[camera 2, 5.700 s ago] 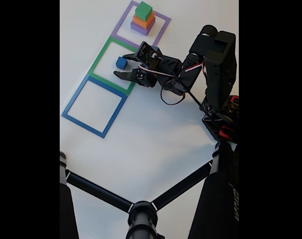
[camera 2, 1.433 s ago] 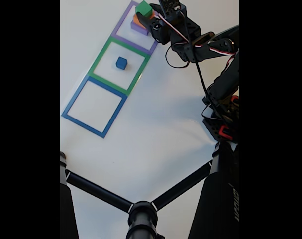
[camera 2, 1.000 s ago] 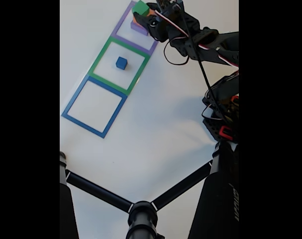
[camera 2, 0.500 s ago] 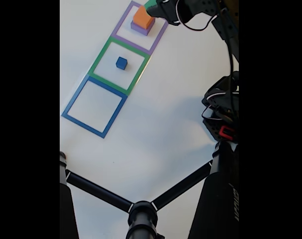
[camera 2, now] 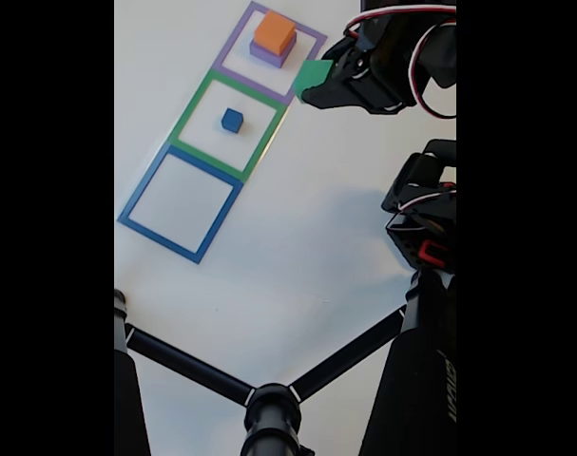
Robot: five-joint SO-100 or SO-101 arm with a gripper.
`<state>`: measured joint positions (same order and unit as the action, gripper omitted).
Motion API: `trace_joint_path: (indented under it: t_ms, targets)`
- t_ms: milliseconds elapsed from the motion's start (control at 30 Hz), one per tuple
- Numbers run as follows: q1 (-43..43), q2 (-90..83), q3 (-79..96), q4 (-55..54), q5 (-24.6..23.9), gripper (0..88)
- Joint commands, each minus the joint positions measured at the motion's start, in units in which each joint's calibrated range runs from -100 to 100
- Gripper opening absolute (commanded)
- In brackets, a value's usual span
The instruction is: Tower of hanoi
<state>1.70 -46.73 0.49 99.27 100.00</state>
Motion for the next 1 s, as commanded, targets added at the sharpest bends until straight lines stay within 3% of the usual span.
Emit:
trace_joint_path:
  t_ms: [0, 467, 667, 833, 967]
  targets:
    - [-4.8, -1.9, -1.4, -1.5, 0.0, 4.9]
    - [-21.4, -9.8, 4.4, -0.4, 0.0, 4.6]
    - [-24.0, -9.7, 13.7, -3.0, 0.0, 4.3]
    - [-22.9, -11.7, 37.0, -21.0, 0.0, 4.0]
    - [-20.6, -11.4, 59.2, -46.6, 0.0, 4.2]
